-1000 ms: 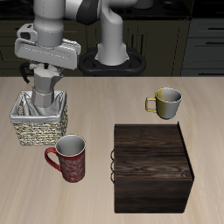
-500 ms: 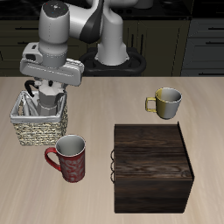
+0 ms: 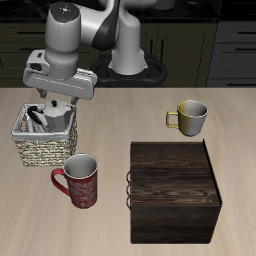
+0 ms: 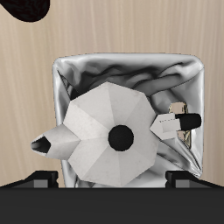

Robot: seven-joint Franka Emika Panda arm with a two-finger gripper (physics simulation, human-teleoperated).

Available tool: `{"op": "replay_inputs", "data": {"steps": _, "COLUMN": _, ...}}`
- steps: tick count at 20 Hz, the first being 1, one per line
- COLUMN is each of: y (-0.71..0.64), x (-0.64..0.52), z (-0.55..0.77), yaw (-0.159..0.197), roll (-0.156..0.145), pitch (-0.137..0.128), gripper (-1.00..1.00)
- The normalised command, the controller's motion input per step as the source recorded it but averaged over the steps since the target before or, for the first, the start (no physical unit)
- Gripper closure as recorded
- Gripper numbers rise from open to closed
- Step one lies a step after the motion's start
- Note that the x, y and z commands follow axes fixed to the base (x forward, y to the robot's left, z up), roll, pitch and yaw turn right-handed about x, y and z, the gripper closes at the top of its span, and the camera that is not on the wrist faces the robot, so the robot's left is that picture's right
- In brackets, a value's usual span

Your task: Place the moka pot in the basket

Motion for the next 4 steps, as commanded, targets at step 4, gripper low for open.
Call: {"op": "replay_inputs", "data": {"steps": 4, "y": 0.26, "x": -0.21, "z": 0.23, "yaw": -0.032, "roll": 0.002, "pitch": -0.065, "gripper": -1.0}}
